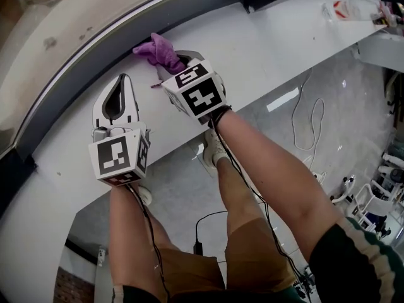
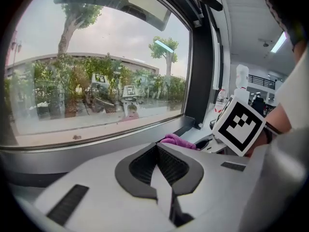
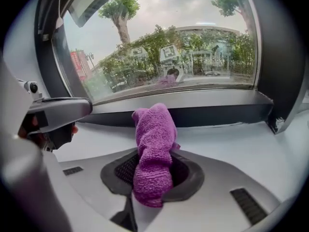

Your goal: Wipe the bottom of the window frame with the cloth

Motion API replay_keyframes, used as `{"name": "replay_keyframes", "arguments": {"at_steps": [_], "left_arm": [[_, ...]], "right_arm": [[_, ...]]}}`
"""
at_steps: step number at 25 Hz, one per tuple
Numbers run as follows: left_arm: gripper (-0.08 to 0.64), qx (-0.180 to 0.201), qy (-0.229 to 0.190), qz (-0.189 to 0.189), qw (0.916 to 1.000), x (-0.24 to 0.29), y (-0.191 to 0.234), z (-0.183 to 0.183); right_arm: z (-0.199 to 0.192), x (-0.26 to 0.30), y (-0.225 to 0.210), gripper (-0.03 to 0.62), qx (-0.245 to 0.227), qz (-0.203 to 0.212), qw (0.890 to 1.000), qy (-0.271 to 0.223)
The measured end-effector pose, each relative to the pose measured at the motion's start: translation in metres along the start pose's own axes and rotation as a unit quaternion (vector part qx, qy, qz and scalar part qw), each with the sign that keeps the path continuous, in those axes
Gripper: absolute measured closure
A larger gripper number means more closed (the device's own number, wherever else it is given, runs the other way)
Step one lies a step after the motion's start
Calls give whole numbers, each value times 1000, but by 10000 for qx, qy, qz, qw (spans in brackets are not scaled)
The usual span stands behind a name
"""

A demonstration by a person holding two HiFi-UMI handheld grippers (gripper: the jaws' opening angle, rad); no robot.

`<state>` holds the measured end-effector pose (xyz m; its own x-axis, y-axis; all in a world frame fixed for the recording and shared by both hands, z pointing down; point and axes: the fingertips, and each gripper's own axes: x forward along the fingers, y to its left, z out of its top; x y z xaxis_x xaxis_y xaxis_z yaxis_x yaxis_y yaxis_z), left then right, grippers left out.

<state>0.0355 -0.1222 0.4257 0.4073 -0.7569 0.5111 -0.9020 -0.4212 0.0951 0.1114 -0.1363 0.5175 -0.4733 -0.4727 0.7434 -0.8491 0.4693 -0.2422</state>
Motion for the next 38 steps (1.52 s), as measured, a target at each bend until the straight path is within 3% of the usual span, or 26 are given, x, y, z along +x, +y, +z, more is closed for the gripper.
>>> {"name": "replay_keyframes", "arguments": {"at_steps": [13, 20, 27, 32, 38], "left_arm": [[551, 321, 35, -376, 9988, 62, -65, 23], [551, 272, 78, -566, 9980, 98, -99, 37], [551, 355, 31, -752, 9965, 103, -124, 41], [551, 212, 52, -771, 9968, 135, -154, 47], [551, -109, 12, -786, 9968, 152, -172, 54]], "right_arm": [[-3, -28, -83, 477, 142, -235, 9996, 8], [-3, -42, -131, 477, 196, -399, 9990, 53], [-3, -56, -152, 477, 132, -623, 9979, 92], [-2, -66, -200, 477, 116, -773, 9968, 150], [-4, -71, -218, 476, -109, -877, 9958, 252]]}}
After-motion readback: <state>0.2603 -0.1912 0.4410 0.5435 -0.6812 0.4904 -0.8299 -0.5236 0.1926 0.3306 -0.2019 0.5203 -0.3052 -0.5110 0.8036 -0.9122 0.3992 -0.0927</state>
